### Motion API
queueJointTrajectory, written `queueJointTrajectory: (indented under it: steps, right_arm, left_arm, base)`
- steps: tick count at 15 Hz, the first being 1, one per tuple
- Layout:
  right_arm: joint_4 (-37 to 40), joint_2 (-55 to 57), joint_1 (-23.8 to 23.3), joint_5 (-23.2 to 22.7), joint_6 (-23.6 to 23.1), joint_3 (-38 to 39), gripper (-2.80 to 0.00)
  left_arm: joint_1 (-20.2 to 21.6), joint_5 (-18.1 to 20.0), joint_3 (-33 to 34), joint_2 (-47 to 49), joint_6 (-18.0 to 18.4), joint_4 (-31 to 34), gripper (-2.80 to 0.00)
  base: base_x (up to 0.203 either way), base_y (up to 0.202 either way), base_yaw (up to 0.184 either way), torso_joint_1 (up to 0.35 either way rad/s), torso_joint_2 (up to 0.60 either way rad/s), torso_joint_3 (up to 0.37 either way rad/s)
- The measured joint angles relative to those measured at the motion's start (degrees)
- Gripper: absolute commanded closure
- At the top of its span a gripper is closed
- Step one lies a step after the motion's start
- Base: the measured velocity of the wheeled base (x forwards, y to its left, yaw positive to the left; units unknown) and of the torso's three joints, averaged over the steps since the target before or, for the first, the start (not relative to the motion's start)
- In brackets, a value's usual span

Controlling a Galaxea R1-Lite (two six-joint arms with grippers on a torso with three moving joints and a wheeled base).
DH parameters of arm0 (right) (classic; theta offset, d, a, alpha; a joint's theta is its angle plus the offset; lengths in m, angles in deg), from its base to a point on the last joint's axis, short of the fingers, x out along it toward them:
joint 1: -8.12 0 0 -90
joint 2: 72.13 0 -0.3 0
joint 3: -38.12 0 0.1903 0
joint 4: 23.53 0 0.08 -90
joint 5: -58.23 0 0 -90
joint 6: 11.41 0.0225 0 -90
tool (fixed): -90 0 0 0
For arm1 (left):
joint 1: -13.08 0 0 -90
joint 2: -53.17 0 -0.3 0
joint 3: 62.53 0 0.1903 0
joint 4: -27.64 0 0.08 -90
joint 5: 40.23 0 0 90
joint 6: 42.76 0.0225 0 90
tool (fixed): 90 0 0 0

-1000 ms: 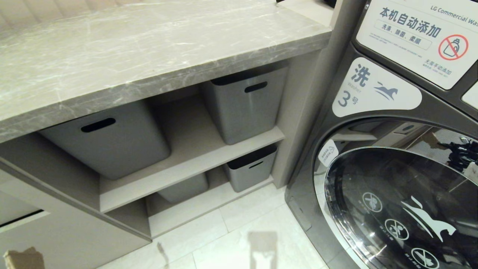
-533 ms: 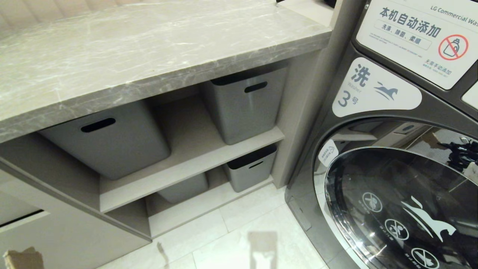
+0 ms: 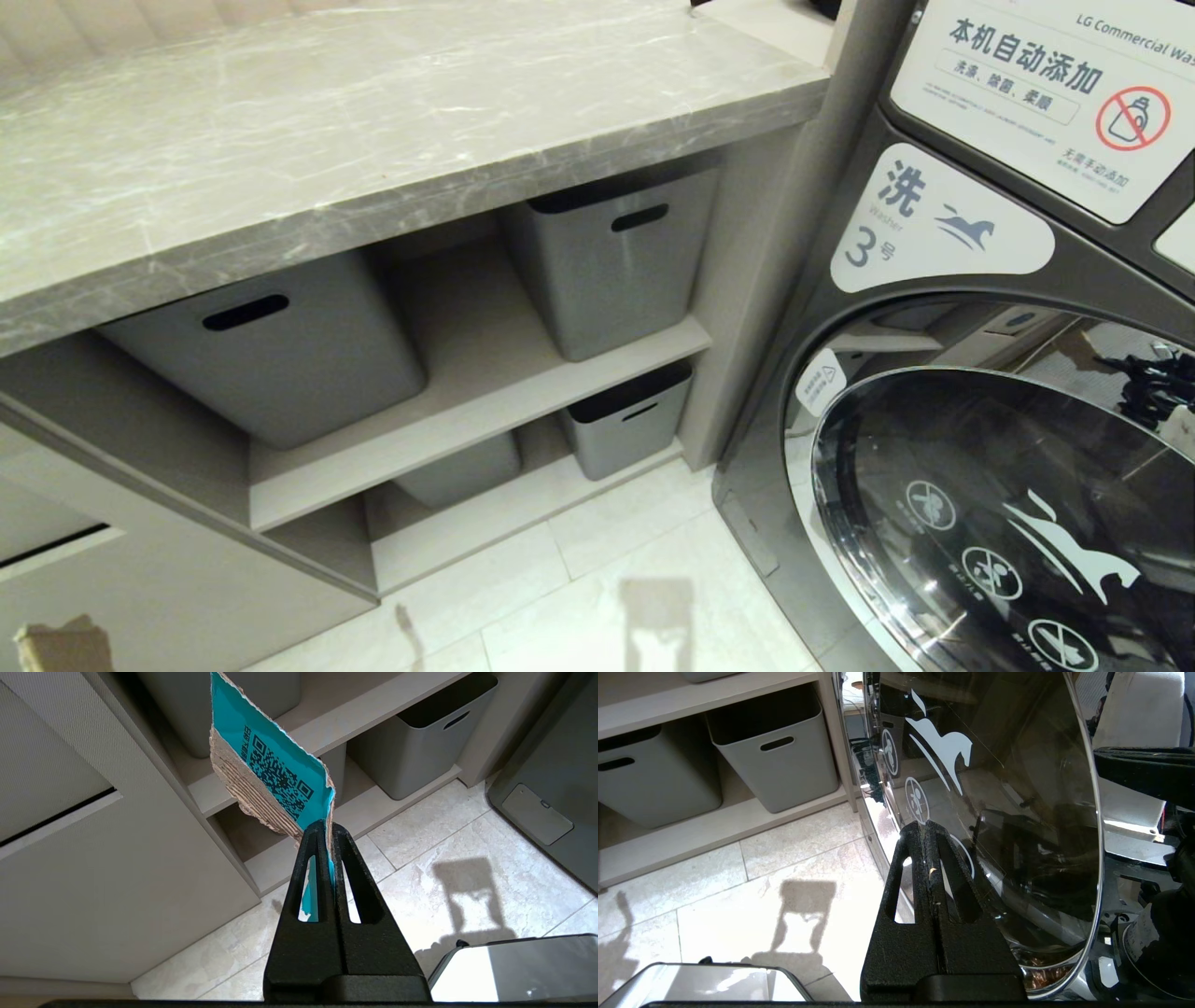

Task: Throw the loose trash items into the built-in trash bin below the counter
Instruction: Put the garbage in the trash can

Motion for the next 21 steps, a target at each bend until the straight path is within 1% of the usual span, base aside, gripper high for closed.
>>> queueJointTrajectory:
  steps: [6, 21]
  right_arm:
    - [0.00, 0.00, 0.00, 0.00, -0.02, 0.00, 0.00]
    - [0.00, 0.00, 0.00, 0.02, -0.02, 0.00, 0.00]
  left_arm:
    - [0.00, 0.02, 0.00, 0.00, 0.28, -0.06, 0.00]
    - [0.00, 0.01, 0.00, 0.00, 0.27, -0.01, 0.00]
  base:
    - [0.000, 0.000, 0.000, 0.001, 0.00, 0.037]
    - [0.000, 0.000, 0.000, 0.001, 0.00, 0.197]
